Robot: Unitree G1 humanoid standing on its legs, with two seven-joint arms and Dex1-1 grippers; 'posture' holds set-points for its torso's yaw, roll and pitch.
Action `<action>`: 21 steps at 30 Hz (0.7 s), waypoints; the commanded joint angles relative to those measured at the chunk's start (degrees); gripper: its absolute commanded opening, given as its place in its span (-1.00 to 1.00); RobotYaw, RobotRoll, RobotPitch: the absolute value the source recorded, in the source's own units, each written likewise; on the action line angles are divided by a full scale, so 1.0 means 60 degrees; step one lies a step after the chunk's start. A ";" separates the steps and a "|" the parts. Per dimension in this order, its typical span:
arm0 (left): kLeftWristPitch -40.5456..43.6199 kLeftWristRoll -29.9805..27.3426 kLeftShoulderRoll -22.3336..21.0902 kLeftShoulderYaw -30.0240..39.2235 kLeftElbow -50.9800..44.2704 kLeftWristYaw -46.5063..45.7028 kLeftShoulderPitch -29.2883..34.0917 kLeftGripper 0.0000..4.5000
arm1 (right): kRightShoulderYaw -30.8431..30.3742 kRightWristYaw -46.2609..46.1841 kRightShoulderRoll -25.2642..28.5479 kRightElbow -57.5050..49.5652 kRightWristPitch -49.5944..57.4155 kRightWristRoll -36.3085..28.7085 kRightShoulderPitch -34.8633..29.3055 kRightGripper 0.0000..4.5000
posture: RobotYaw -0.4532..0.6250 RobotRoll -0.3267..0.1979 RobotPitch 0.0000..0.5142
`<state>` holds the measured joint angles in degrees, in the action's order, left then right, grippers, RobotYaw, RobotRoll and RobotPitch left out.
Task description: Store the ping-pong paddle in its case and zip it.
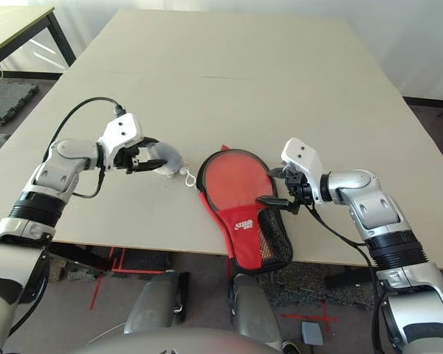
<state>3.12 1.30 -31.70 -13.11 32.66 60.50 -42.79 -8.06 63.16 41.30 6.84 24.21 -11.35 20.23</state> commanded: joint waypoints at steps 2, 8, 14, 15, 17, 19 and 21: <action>-0.0424 0.0626 0.0260 -0.0354 0.1062 -0.0294 -0.0484 -0.84 | -0.0163 -0.0054 -0.0043 -0.0024 0.0222 0.0049 -0.0388 1.00 | 0.10 0.25 -0.55; -0.1278 0.1409 0.0758 -0.0455 0.2908 -0.1465 -0.1697 -0.92 | -0.0221 -0.0351 -0.0215 -0.0111 0.0239 0.0143 -0.0807 1.00 | 0.09 0.25 -0.55; -0.2185 0.2037 0.1287 -0.0557 0.4632 -0.2636 -0.2794 -0.92 | -0.0239 -0.0412 -0.0235 -0.0218 0.0302 0.0198 -0.0940 1.00 | 0.07 0.25 -0.54; -0.2288 0.2106 0.1364 -0.0565 0.4890 -0.2785 -0.2964 -0.92 | -0.0243 -0.0416 -0.0231 -0.0236 0.0319 0.0198 -0.0950 1.00 | 0.07 0.25 -0.54; -0.2494 0.2233 0.1503 -0.0578 0.5332 -0.3068 -0.3261 -0.92 | -0.0249 -0.0421 -0.0222 -0.0284 0.0355 0.0192 -0.0977 1.00 | 0.07 0.25 -0.53; -0.2646 0.2335 0.1650 -0.0565 0.5683 -0.3354 -0.3513 -0.92 | -0.0250 -0.0430 -0.0217 -0.0332 0.0389 0.0184 -0.1016 1.00 | 0.06 0.25 -0.53; -0.2763 0.2420 0.1812 -0.0553 0.5980 -0.3666 -0.3748 -0.92 | -0.0245 -0.0451 -0.0214 -0.0401 0.0423 0.0178 -0.1075 1.00 | 0.05 0.25 -0.53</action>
<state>-12.33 14.58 -21.42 -16.40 66.63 40.83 -63.74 -6.56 60.41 40.10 2.99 24.62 -11.51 16.41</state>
